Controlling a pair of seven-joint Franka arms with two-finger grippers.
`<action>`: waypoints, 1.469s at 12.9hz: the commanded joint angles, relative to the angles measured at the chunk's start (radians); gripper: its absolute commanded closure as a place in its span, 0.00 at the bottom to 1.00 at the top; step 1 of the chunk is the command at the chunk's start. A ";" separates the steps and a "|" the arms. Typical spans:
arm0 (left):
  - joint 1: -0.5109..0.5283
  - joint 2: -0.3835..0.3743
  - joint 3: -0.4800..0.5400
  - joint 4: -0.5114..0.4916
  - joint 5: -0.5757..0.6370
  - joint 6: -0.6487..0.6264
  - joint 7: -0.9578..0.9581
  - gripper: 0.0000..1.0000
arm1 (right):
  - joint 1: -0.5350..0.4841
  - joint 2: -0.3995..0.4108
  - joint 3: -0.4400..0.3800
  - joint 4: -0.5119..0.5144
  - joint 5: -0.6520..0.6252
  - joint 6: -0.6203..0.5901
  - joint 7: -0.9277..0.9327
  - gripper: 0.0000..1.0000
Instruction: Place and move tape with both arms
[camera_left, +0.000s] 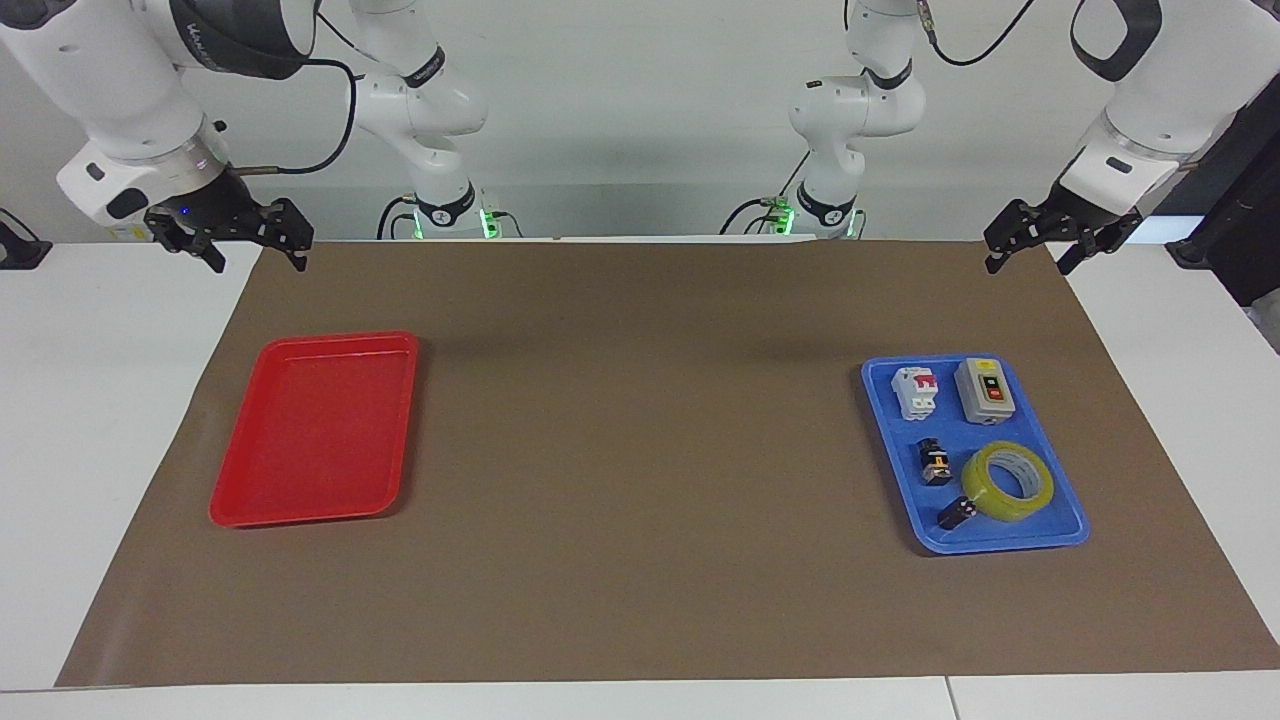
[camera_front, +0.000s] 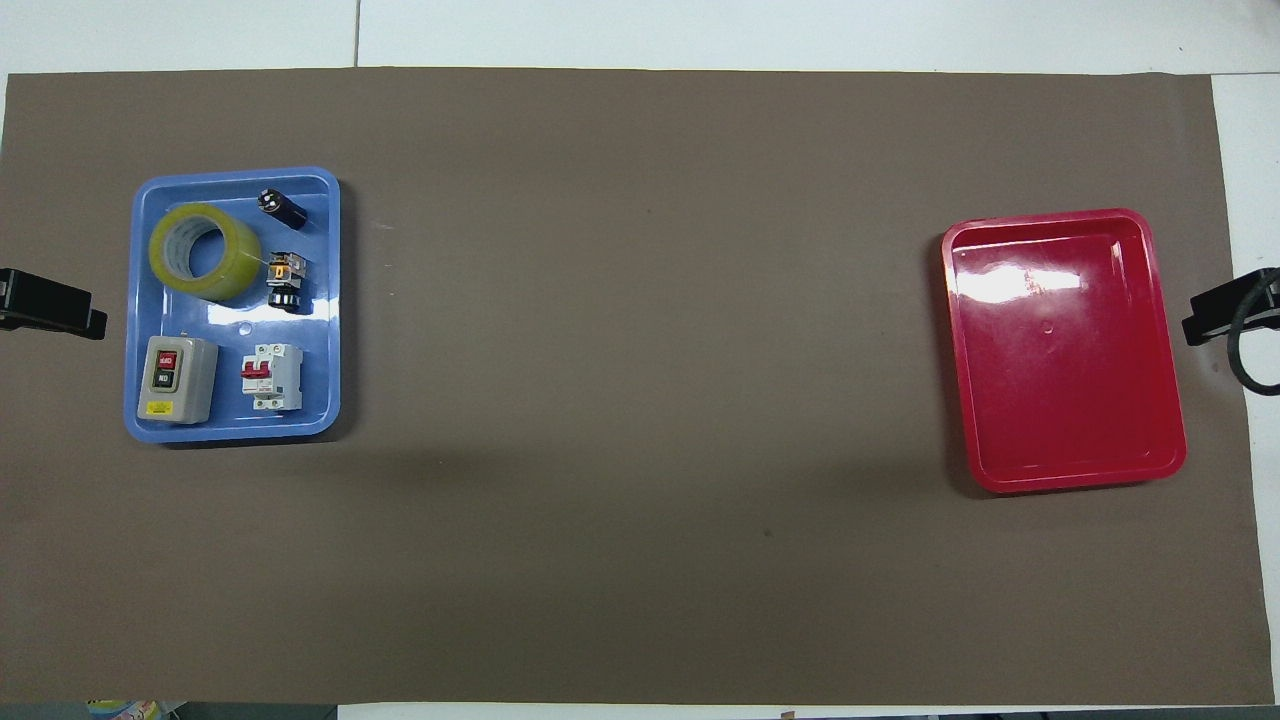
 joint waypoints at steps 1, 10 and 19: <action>-0.002 -0.026 0.000 -0.023 0.022 -0.004 0.008 0.00 | -0.007 -0.020 0.007 -0.027 0.010 0.020 -0.011 0.00; -0.002 -0.026 0.000 -0.023 0.022 -0.004 0.008 0.00 | -0.007 -0.020 0.011 -0.029 0.010 0.045 -0.008 0.00; -0.001 -0.026 0.000 -0.023 0.022 -0.005 0.008 0.00 | -0.006 -0.019 0.011 -0.027 0.010 0.046 -0.008 0.00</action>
